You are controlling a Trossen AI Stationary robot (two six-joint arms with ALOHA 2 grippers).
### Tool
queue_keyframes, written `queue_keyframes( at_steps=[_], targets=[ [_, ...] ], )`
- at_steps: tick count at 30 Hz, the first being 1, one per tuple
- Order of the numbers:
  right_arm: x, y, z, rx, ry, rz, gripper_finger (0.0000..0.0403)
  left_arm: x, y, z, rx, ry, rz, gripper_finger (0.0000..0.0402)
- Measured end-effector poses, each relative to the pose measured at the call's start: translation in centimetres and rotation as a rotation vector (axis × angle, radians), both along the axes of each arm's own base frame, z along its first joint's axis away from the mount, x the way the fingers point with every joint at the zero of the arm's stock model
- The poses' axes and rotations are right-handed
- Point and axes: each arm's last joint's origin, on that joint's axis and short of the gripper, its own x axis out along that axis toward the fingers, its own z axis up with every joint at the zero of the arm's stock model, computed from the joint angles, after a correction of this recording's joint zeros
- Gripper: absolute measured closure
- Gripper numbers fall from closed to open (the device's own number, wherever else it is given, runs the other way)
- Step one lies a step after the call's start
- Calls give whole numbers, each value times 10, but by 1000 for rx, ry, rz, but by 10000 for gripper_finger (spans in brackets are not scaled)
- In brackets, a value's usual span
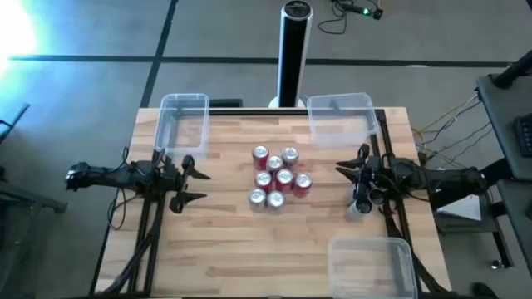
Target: Sort soda cans
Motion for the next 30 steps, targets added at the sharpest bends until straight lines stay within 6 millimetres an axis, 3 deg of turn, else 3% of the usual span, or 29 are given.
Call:
queue_keyframes(
  at_steps=[12, 30],
  targets=[
    [0, 0, 0, 0, 0, 0, 312, 0, 0, 0, 0, 0, 0, 141],
    [0, 0, 0, 0, 0, 0, 344, 0, 0, 0, 0, 0, 0, 141]
  ],
)
